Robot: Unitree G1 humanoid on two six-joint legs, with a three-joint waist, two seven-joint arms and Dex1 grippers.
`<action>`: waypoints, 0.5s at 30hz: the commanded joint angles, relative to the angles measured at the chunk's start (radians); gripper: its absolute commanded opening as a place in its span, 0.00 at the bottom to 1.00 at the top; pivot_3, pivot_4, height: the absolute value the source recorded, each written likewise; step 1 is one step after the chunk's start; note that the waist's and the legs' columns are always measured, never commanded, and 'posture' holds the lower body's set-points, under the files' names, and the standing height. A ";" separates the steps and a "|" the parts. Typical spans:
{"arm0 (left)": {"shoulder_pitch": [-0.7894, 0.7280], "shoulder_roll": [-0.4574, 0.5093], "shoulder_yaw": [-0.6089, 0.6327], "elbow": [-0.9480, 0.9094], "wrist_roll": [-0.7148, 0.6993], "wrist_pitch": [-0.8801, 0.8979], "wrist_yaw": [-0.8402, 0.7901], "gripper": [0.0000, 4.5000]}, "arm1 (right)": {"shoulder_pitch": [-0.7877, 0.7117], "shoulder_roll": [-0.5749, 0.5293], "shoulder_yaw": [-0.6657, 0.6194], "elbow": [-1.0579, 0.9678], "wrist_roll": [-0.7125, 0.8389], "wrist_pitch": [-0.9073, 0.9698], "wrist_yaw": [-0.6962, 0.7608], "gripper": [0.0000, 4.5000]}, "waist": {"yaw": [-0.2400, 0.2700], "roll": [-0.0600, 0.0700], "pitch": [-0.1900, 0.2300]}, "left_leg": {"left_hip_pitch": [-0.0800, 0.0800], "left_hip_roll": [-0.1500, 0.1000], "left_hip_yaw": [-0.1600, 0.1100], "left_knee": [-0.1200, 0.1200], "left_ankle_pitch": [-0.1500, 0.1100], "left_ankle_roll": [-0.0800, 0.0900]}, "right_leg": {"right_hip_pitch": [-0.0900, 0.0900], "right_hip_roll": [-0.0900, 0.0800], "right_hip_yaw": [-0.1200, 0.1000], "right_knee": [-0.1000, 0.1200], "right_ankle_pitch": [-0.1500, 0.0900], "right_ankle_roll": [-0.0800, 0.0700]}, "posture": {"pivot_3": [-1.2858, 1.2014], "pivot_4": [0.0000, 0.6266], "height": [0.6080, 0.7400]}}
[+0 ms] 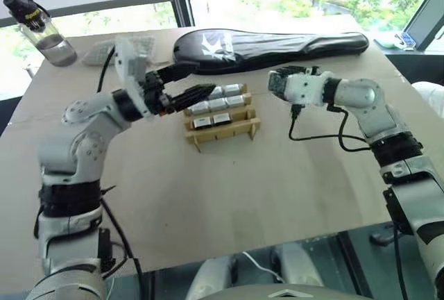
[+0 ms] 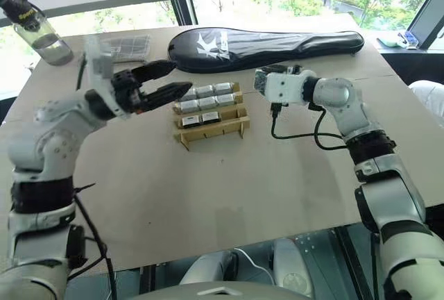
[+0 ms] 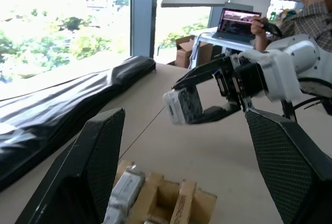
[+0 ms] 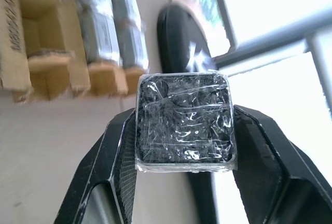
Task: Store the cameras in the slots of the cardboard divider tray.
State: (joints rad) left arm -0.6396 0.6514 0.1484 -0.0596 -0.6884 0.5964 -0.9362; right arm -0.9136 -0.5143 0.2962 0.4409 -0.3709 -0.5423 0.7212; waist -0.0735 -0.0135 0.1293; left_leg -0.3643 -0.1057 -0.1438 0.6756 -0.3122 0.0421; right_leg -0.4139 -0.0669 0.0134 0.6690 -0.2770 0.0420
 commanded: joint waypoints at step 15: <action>-0.115 -0.010 -0.089 0.134 0.069 -0.051 -0.209 0.86 | 0.010 0.032 0.063 -0.313 -0.098 -0.050 -0.068 0.43 | 0.005 0.000 0.000 | 0.000 0.000 -0.001 0.003 0.000 0.000 | 0.000 0.001 0.000 0.000 0.000 0.000 | 0.52 0.24 1.00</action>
State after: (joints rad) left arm -0.7376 0.6264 0.0430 0.0915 -0.6194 0.5535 -1.1328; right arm -0.8897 -0.4824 0.3754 0.1697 -0.4691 -0.5927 0.6701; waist -0.0688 -0.0137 0.1294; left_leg -0.3646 -0.1059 -0.1450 0.6783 -0.3122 0.0421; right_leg -0.4137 -0.0663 0.0133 0.6694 -0.2770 0.0419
